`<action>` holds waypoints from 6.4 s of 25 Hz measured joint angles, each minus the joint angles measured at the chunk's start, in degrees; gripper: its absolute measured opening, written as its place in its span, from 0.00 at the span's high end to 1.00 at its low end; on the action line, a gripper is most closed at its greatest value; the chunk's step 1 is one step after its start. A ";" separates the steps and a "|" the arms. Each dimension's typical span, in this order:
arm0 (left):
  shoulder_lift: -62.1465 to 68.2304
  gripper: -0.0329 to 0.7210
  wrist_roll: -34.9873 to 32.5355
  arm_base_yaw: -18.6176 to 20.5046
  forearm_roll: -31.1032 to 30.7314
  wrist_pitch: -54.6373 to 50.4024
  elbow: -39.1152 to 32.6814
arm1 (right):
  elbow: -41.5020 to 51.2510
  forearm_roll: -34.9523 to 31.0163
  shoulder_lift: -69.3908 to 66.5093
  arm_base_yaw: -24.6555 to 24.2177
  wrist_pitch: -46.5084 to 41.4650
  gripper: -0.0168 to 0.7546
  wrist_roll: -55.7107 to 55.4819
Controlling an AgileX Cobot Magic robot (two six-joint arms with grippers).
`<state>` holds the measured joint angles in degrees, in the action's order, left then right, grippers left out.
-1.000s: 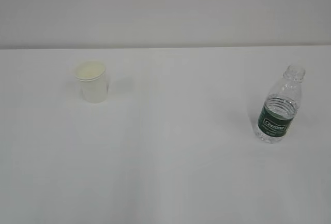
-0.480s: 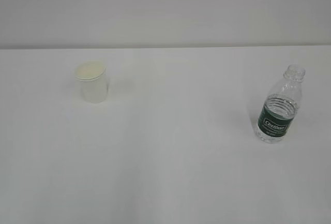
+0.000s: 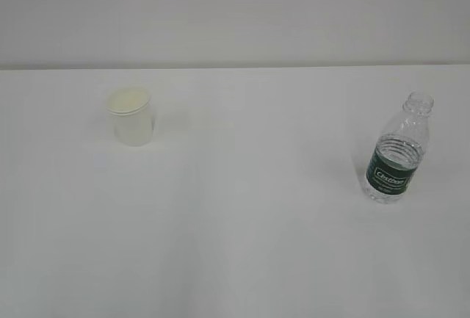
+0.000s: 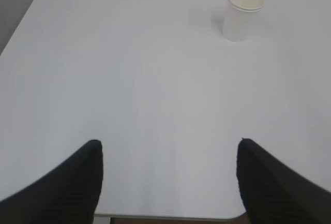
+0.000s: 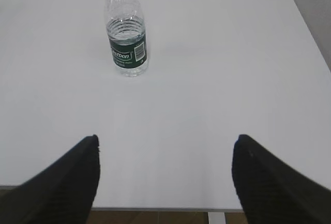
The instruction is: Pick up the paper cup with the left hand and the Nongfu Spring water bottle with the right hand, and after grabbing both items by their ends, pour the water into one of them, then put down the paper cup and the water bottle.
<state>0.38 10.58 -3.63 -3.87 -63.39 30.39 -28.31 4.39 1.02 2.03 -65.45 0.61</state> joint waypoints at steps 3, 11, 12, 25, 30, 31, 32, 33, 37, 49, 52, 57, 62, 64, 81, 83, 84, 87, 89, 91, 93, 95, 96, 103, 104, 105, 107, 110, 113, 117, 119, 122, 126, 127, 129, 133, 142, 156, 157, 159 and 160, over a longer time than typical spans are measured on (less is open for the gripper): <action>0.00 0.19 0.00 0.00 0.00 0.00 0.00 | 0.00 0.00 0.00 0.00 0.00 0.21 0.00; 0.00 0.24 0.00 0.00 0.00 0.00 0.00 | 0.00 0.00 0.00 0.00 0.00 0.21 0.27; 0.00 0.25 0.00 0.00 0.00 0.00 0.00 | 0.00 0.00 0.00 0.00 0.00 0.21 0.38; 10.48 0.25 -0.11 0.00 0.87 0.88 1.27 | -2.38 -0.11 -9.51 0.00 0.08 0.21 0.86; 15.43 0.25 -0.11 0.00 1.51 3.62 1.67 | -3.85 -0.19 -13.89 0.00 2.19 0.21 0.86; 16.02 0.25 -0.11 0.00 1.77 4.28 1.67 | -4.08 -0.19 -14.48 0.00 2.95 0.21 0.86; 16.72 0.26 -0.11 0.00 2.06 4.92 1.67 | -4.08 -0.19 -14.91 0.00 3.66 0.21 0.86; 17.40 0.26 -0.11 0.00 2.33 5.71 1.67 | -4.08 -0.19 -15.48 0.00 4.39 0.21 0.86; 20.10 0.26 -0.11 0.00 2.83 8.99 1.67 | -4.08 -0.49 -17.59 0.00 7.73 0.21 0.86; 30.49 0.27 -0.19 0.00 5.32 19.78 1.67 | -4.08 -2.85 -26.71 0.00 20.12 0.21 2.20; 33.26 0.28 -0.19 0.00 5.37 23.35 1.67 | -4.08 -2.93 -28.83 0.00 23.54 0.21 2.20; 38.15 0.28 -0.19 0.00 5.45 33.04 1.67 | -4.08 -2.93 -32.58 0.00 28.79 0.21 2.42; 44.73 0.28 -0.19 0.00 5.34 42.05 1.67 | -3.69 -3.60 -35.96 0.00 36.85 0.21 2.54; 47.65 0.28 -0.19 0.00 4.37 44.73 1.67 | -2.67 -4.05 -36.67 0.00 40.54 0.21 2.78; 57.43 0.32 -0.19 -2.02 1.84 76.51 -9.43 | 10.69 -4.39 -42.45 0.00 67.70 0.21 3.25; 57.78 0.32 -0.19 -4.07 1.84 81.46 -11.97 | 10.69 -4.39 -45.65 0.00 69.13 0.21 3.25; 57.78 0.32 -0.19 -4.84 1.84 83.29 -12.93 | 10.69 -4.39 -47.01 0.00 70.05 0.21 3.13; 58.25 0.33 -0.19 -6.44 1.84 87.74 -15.17 | 11.05 -4.39 -51.57 0.00 72.79 0.21 2.91; 59.22 0.33 -0.19 -6.56 1.84 88.53 -15.57 | 11.26 -4.39 -54.46 0.00 74.34 0.21 2.47; 60.59 0.33 -0.19 -6.56 1.84 89.13 -15.56 | 11.76 -4.39 -56.50 0.35 76.55 0.21 1.79; 61.96 0.33 0.04 -6.71 1.84 89.75 -15.56 | 13.41 -4.39 -58.00 0.40 79.94 0.21 0.26; 63.57 0.33 0.46 -7.41 1.84 91.06 -16.23 | 16.06 -3.36 -58.70 0.40 84.23 0.21 -2.02; 64.20 0.33 0.46 -8.12 1.84 92.07 -16.86 | 17.67 -2.66 -58.91 0.40 86.77 0.21 -3.45; 66.33 0.34 0.69 -12.54 3.27 104.56 -27.18 | 24.42 6.98 -58.98 0.40 98.06 0.21 -10.91; 66.33 0.34 0.69 -12.55 3.40 107.72 -28.78 | 24.80 8.52 -58.98 0.40 98.51 0.21 -11.77; 66.33 0.34 0.69 -12.55 3.40 109.05 -29.63 | 25.05 9.48 -58.98 0.40 99.01 0.21 -12.34; 66.33 0.34 0.80 -12.59 2.39 111.08 -30.11 | 25.47 10.45 -58.98 0.40 99.67 0.22 -13.29; 66.33 0.34 0.88 -12.59 0.21 112.06 -30.09 | 25.86 13.16 -58.98 0.40 100.04 0.22 -14.93; 66.33 0.34 0.88 -12.59 0.12 112.17 -30.09 | 26.63 16.69 -58.98 0.40 100.72 0.22 -16.82; 66.33 0.34 0.88 -12.59 -0.11 112.28 -30.09 | 28.66 20.22 -59.07 0.40 103.42 0.22 -18.07; 66.33 0.34 0.88 -12.59 -0.24 112.50 -30.09 | 28.66 20.84 -59.23 0.40 104.72 0.22 -18.35; 66.33 0.34 0.88 -12.59 -0.46 112.73 -30.09 | 28.66 21.15 -60.90 0.40 105.96 0.22 -18.44; 67.57 0.34 0.88 -12.59 -0.58 113.64 -30.09 | 28.66 20.63 -66.36 0.40 108.44 0.22 -18.29; 68.35 0.34 0.88 -12.59 -0.58 113.91 -30.09 | 28.66 20.56 -68.13 0.40 110.02 0.22 -18.07; 70.27 0.34 0.88 -12.59 -0.29 115.10 -29.86 | 28.66 19.69 -71.53 0.40 113.58 0.22 -16.88; 76.84 0.34 0.88 -12.59 0.97 121.99 -29.73 | 28.66 16.80 -78.47 0.40 120.53 0.22 -14.97; 90.97 0.36 0.07 -12.59 4.29 128.56 -28.09 | 28.66 12.26 -87.79 0.40 130.36 0.22 -10.46; 91.75 0.36 -1.49 -12.59 7.68 128.90 -23.91 | 28.66 2.73 -89.21 0.40 130.80 0.22 -4.53; 91.83 0.36 -1.49 -12.59 7.96 128.90 -23.68 | 28.66 2.50 -89.21 0.40 130.80 0.22 -4.39; 91.83 0.36 -1.49 -12.59 8.30 128.90 -23.45 | 28.66 2.51 -89.21 0.40 130.80 0.22 -4.35; 91.83 0.36 -1.49 -12.59 8.30 128.90 -23.48 | 28.66 2.51 -89.21 0.40 130.84 0.22 -4.25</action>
<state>92.22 9.09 -16.22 4.43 65.51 6.91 0.35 6.91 -88.19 2.43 65.39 -3.64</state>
